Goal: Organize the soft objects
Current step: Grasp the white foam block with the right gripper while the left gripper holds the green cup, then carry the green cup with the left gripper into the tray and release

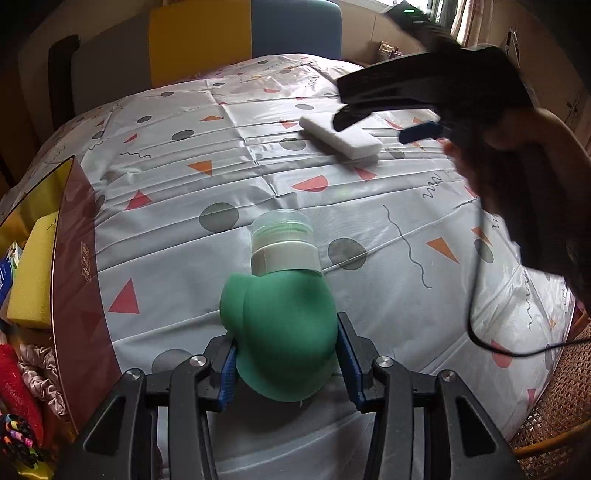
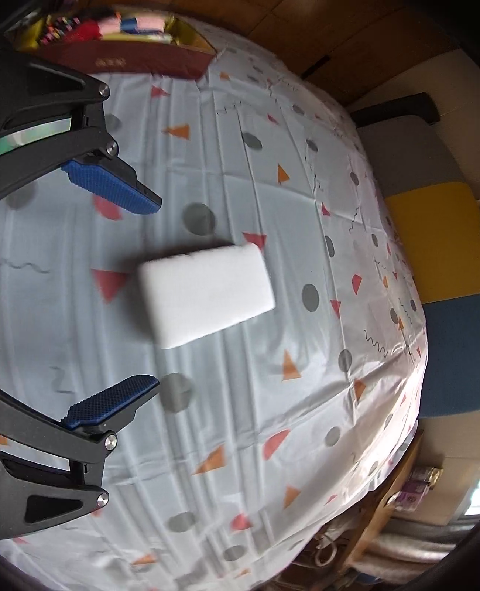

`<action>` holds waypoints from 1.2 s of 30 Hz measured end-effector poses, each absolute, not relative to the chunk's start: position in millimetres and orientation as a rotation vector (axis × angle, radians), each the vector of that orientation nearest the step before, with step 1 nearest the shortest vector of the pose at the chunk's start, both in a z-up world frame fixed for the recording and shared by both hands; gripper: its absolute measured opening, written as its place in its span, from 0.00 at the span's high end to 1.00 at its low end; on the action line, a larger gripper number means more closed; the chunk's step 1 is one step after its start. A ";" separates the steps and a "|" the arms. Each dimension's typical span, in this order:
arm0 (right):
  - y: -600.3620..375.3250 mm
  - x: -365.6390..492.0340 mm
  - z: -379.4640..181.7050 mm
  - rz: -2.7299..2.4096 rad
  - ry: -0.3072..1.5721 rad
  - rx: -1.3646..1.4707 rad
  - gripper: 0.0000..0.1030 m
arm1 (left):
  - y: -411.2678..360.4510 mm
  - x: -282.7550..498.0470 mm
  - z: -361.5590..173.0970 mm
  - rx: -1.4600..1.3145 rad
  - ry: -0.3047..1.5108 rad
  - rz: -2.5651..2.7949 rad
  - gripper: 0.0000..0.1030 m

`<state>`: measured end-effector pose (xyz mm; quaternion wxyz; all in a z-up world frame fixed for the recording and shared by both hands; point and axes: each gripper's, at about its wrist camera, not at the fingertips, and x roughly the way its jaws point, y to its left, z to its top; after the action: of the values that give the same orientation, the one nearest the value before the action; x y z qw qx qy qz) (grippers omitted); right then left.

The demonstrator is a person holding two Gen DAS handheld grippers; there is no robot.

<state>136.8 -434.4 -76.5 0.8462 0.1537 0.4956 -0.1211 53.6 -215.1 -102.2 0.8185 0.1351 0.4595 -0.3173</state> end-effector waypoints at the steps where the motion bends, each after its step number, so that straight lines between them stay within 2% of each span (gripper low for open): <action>1: -435.6 146.7 -79.7 -0.258 1.059 0.312 0.13 | -214.9 54.0 -102.0 0.284 0.981 -0.676 0.55; 6: -438.8 185.6 -98.3 -0.269 1.129 0.253 0.14 | -213.7 53.8 -102.1 0.275 0.977 -0.679 0.55; 7: -438.1 191.4 -104.1 -0.254 1.155 0.245 0.18 | -213.7 53.0 -101.6 0.275 0.976 -0.679 0.55; 8: -435.0 194.4 -108.1 -0.251 1.176 0.218 0.36 | -213.6 53.2 -101.6 0.272 0.974 -0.679 0.55; 10: -426.8 192.8 -104.1 -0.241 1.164 0.163 0.46 | -212.8 52.4 -101.5 0.265 0.970 -0.678 0.55; 14: -400.6 172.5 -100.9 -0.154 1.200 0.066 0.47 | -214.3 50.8 -101.6 0.272 0.955 -0.671 0.54; 20: -369.7 101.3 -100.7 -0.043 1.235 0.082 0.44 | -214.2 51.4 -100.4 0.270 0.963 -0.678 0.55; 26: -365.8 60.0 -102.4 -0.024 1.166 0.108 0.40 | -212.8 50.4 -93.9 0.248 1.003 -0.680 0.58; 36: -355.6 54.4 -107.0 -0.057 1.054 0.062 0.41 | -192.3 16.7 -39.0 0.214 0.906 -0.697 0.58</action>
<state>54.4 -355.6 -107.0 0.8634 0.0297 0.5030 -0.0273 16.7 -192.3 -39.0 0.8356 0.1010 0.4280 -0.3293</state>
